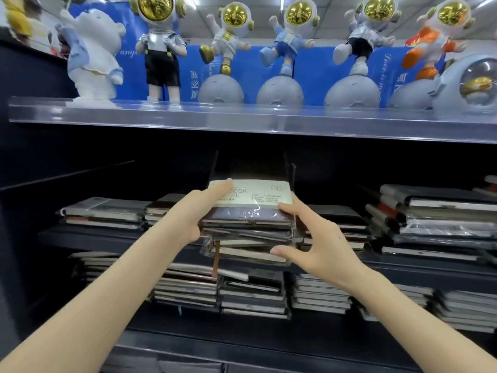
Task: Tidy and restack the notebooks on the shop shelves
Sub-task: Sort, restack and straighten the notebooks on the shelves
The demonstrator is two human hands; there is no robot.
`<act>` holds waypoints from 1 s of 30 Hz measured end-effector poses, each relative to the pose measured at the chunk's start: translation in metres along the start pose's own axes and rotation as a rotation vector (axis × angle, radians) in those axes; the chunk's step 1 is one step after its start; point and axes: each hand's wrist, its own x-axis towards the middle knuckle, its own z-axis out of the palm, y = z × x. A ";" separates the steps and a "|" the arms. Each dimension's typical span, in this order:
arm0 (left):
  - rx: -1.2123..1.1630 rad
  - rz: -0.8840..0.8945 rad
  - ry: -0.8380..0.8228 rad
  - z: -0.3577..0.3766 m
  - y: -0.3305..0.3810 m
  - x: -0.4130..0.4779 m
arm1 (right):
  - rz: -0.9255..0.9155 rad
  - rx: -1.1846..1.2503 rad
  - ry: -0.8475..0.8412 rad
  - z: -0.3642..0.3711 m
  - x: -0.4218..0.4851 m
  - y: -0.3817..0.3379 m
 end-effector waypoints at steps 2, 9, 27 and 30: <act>0.072 0.012 -0.008 0.000 -0.001 -0.002 | 0.093 0.174 0.038 -0.009 0.000 -0.005; 0.055 0.084 0.033 0.005 -0.009 -0.025 | 0.624 0.459 0.026 -0.006 0.021 -0.011; -0.032 0.325 -0.078 -0.130 -0.041 -0.080 | 0.371 0.038 0.103 0.091 0.027 -0.154; -0.012 0.321 -0.015 -0.189 -0.036 -0.076 | 0.376 0.166 0.119 0.139 0.055 -0.182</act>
